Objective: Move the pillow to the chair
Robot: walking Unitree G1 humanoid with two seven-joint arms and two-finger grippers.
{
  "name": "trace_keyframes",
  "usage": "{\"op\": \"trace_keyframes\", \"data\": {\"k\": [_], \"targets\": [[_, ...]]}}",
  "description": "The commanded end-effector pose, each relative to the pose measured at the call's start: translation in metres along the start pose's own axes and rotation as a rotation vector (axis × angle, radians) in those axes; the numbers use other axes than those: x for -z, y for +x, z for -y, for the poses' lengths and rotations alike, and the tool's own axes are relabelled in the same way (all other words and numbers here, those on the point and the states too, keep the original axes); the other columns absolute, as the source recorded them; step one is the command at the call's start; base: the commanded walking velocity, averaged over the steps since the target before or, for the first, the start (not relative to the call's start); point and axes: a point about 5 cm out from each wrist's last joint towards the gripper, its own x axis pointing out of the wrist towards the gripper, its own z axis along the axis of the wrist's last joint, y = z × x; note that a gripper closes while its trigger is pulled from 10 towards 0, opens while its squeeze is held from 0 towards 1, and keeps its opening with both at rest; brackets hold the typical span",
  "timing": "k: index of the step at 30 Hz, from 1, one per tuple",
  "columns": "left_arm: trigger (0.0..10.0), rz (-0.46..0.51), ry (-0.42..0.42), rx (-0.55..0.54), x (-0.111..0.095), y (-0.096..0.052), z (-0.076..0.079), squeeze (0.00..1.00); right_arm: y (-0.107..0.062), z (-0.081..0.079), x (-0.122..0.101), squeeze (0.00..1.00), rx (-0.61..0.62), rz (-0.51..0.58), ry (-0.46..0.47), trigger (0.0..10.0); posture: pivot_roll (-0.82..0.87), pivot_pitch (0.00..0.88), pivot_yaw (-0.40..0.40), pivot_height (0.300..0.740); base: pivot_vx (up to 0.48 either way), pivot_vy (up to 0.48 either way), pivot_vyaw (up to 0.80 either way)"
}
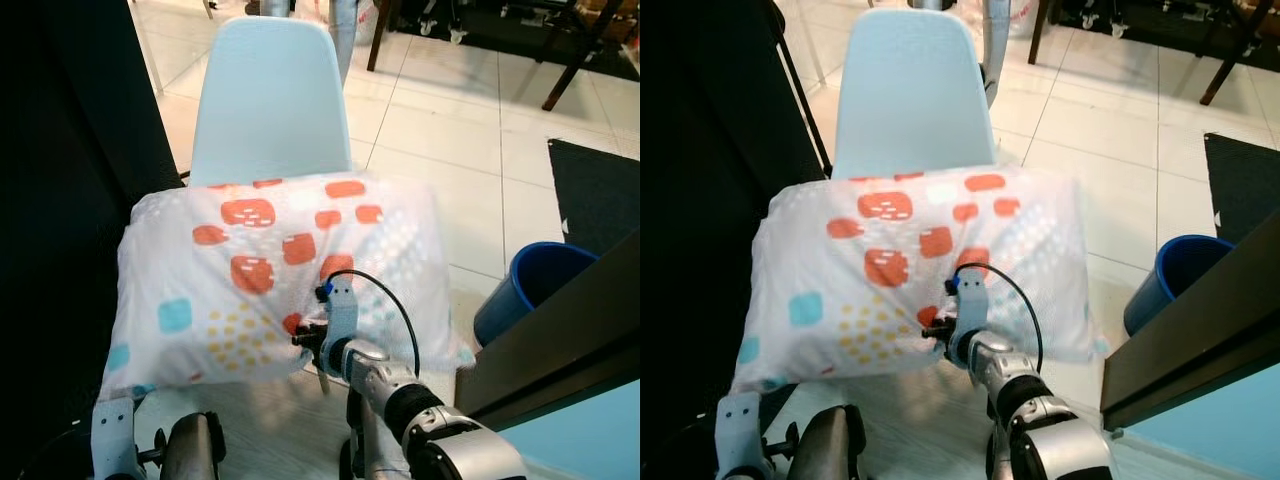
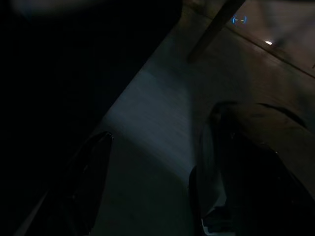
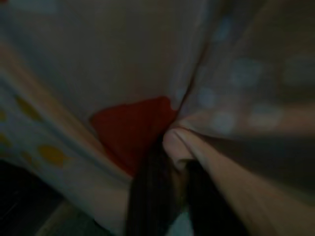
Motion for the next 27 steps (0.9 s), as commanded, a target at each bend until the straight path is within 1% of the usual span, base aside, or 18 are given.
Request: {"op": "trace_keyframes", "data": {"k": [1,4,5,8,9,12,14,16,18,19,21,23,25,26,27], "targets": [[10.0,-0.027,0.006,0.002,0.008,-0.003,0.001,0.0,0.008,-0.027,0.004,1.0,-0.125,0.006,0.037,10.0,0.05,0.185,-0.084,0.587,0.0,0.0,0.0],[10.0,-0.029,0.005,0.005,0.008,-0.003,0.003,0.0,0.005,-0.026,-0.008,1.0,-0.207,0.06,0.038,10.0,0.04,0.176,-0.084,0.587,0.0,0.0,0.0],[10.0,-0.032,0.006,0.007,0.008,-0.003,0.005,0.0,0.004,-0.024,-0.009,1.0,-0.219,0.067,0.037,10.0,0.04,0.165,-0.079,0.587,0.0,0.0,0.0],[10.0,-0.046,0.004,0.01,0.011,-0.004,0.007,0.0,0.001,-0.021,-0.012,1.0,-0.28,0.083,0.051,10.0,0.03,0.17,-0.084,0.587,0.0,0.0,0.0],[10.0,-0.046,0.004,0.01,0.011,-0.004,0.007,0.0,0.001,-0.021,-0.012,1.0,-0.28,0.083,0.051,10.0,0.03,0.17,-0.084,0.587,0.0,0.0,0.0],[10.0,-0.089,0.005,0.013,0.02,-0.007,0.01,0.0,-0.006,-0.017,-0.007,1.0,-0.383,0.063,0.028,10.0,0.02,0.166,-0.081,0.587,0.0,0.0,0.0],[10.0,-0.107,0.001,0.009,0.023,-0.008,0.01,0.0,-0.008,-0.015,-0.005,1.0,-0.407,0.058,0.018,10.0,0.02,0.163,-0.082,0.587,0.0,0.0,0.0],[10.0,-0.146,-0.022,-0.013,0.032,-0.012,0.008,0.0,-0.013,-0.012,-0.003,1.0,-0.452,0.065,0.046,10.0,0.02,0.157,-0.084,0.587,0.0,0.0,0.0],[10.0,-0.159,-0.03,-0.022,0.035,-0.014,0.008,0.0,-0.014,-0.01,-0.003,1.0,-0.461,0.067,0.05,10.0,0.02,0.157,-0.084,0.587,0.0,0.0,0.0],[10.0,-0.203,-0.063,-0.07,0.045,-0.019,0.001,0.0,-0.018,-0.008,0.0,1.0,-0.517,0.066,0.045,10.0,0.01,0.153,-0.084,0.587,0.0,0.0,0.0],[10.0,-0.241,-0.096,-0.121,0.054,-0.025,-0.007,0.0,-0.023,-0.005,0.002,1.0,-0.558,0.068,0.056,10.0,0.01,0.152,-0.085,0.587,0.0,0.0,0.0],[10.0,-0.257,-0.119,-0.151,0.059,-0.029,-0.012,0.0,-0.026,-0.003,0.003,1.0,-0.578,0.065,0.049,10.0,0.01,0.149,-0.087,0.587,0.0,0.0,0.0],[10.0,-0.27,-0.131,-0.168,0.062,-0.031,-0.015,0.0,-0.029,-0.001,0.004,1.0,-0.59,0.051,0.067,10.0,0.01,0.148,-0.088,0.587,0.0,0.0,0.0],[10.0,-0.278,-0.134,-0.175,0.064,-0.032,-0.016,0.0,-0.031,0.0,0.003,0.32,-0.611,0.061,0.086,10.0,0.02,0.148,-0.09,0.587,0.0,0.0,0.0],[10.0,-0.278,-0.134,-0.175,0.064,-0.032,-0.016,0.0,-0.031,0.0,0.003,0.32,-0.611,0.061,0.086,10.0,0.02,0.148,-0.09,0.587,0.0,0.0,0.0]]}}
